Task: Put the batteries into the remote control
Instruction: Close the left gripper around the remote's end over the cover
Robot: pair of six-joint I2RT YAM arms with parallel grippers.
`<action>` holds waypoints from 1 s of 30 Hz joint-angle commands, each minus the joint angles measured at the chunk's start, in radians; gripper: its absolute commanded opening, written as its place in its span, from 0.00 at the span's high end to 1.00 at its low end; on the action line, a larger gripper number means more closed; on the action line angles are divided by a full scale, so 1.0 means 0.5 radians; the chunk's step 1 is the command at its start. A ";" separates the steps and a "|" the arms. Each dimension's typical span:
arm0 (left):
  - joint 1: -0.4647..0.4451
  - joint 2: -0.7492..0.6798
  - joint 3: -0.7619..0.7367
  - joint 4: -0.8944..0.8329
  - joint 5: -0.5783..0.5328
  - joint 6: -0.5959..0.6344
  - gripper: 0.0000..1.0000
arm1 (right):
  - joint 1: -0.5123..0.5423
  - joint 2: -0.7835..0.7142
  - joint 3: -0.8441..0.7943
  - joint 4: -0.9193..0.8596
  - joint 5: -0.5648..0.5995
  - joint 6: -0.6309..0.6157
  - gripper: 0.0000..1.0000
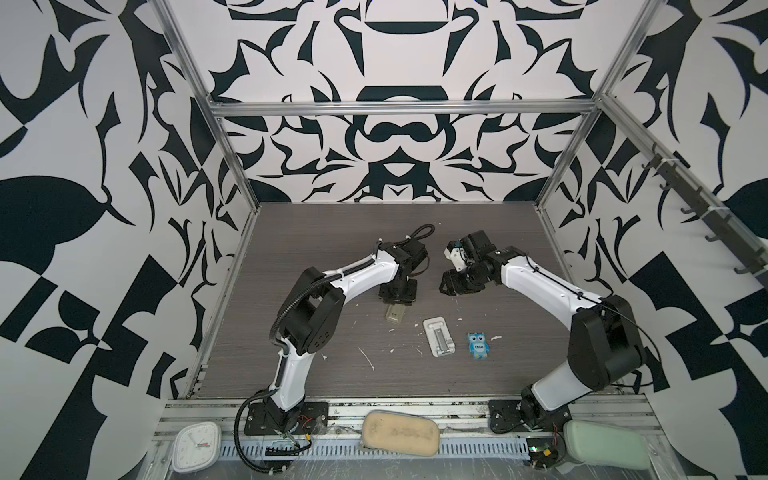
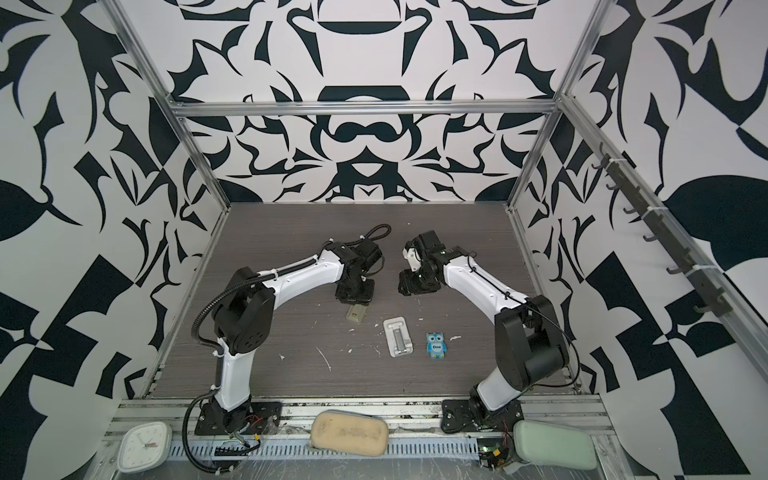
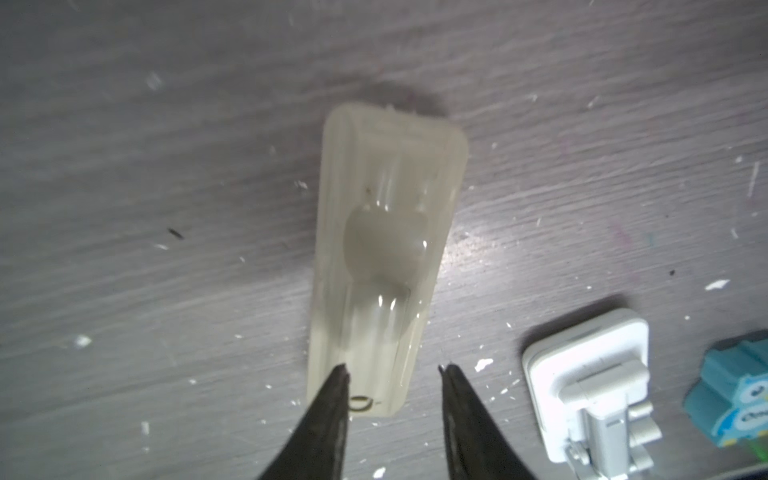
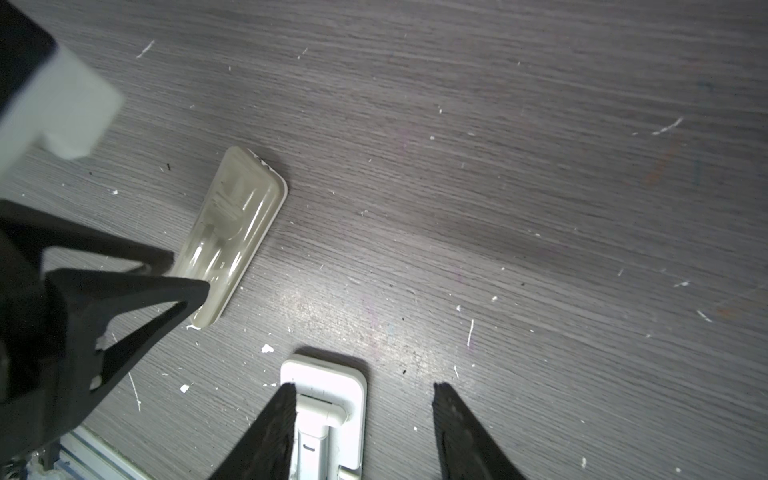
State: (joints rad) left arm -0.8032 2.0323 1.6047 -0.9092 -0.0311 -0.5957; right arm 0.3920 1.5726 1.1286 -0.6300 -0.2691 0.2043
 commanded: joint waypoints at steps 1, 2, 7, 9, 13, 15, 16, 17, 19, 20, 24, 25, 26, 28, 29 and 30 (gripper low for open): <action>-0.029 -0.050 0.020 -0.097 -0.132 -0.011 0.53 | -0.008 -0.060 0.016 0.029 -0.017 0.006 0.42; -0.033 -0.048 0.008 -0.096 -0.163 -0.018 0.51 | -0.008 -0.062 0.018 0.023 -0.020 0.003 0.41; -0.055 -0.018 0.002 -0.117 -0.366 -0.042 0.44 | -0.008 -0.095 0.013 0.013 0.022 -0.009 0.37; -0.058 -0.002 0.006 -0.113 -0.422 -0.042 0.44 | -0.008 -0.106 0.007 0.011 0.037 -0.013 0.36; -0.063 0.035 0.000 -0.102 -0.471 -0.045 0.44 | -0.008 -0.114 0.001 0.002 0.047 -0.014 0.34; -0.065 0.056 -0.003 -0.101 -0.489 -0.051 0.44 | -0.009 -0.114 -0.002 0.006 0.047 -0.007 0.32; -0.068 0.067 -0.006 -0.102 -0.501 -0.054 0.44 | -0.008 -0.109 -0.001 0.008 0.044 -0.005 0.32; -0.069 0.076 -0.009 -0.105 -0.514 -0.062 0.44 | -0.009 -0.109 0.002 0.006 0.041 -0.004 0.31; -0.072 0.091 -0.018 -0.110 -0.545 -0.087 0.44 | -0.008 -0.107 0.009 0.007 0.035 -0.004 0.31; -0.075 0.101 -0.021 -0.113 -0.559 -0.101 0.44 | -0.008 -0.108 0.010 0.008 0.035 -0.001 0.31; -0.085 0.137 -0.014 -0.149 -0.629 -0.145 0.44 | -0.008 -0.122 -0.004 0.011 0.049 -0.004 0.31; -0.090 0.144 -0.016 -0.156 -0.646 -0.149 0.44 | -0.008 -0.125 -0.011 0.009 0.053 -0.004 0.31; -0.092 0.153 -0.011 -0.158 -0.660 -0.150 0.44 | -0.010 -0.123 -0.014 0.010 0.054 -0.004 0.30; -0.098 0.176 -0.007 -0.168 -0.696 -0.152 0.44 | -0.008 -0.114 -0.013 0.013 0.048 -0.002 0.30; -0.102 0.188 -0.001 -0.177 -0.718 -0.152 0.44 | -0.008 -0.109 -0.007 0.014 0.044 -0.001 0.30; -0.108 0.198 0.007 -0.190 -0.737 -0.152 0.44 | -0.009 -0.105 -0.002 0.013 0.041 -0.001 0.30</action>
State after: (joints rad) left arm -0.8505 2.0830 1.6051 -0.9283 -0.3462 -0.6544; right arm 0.3920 1.5517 1.1229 -0.6273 -0.2573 0.2039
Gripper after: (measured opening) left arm 0.559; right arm 0.695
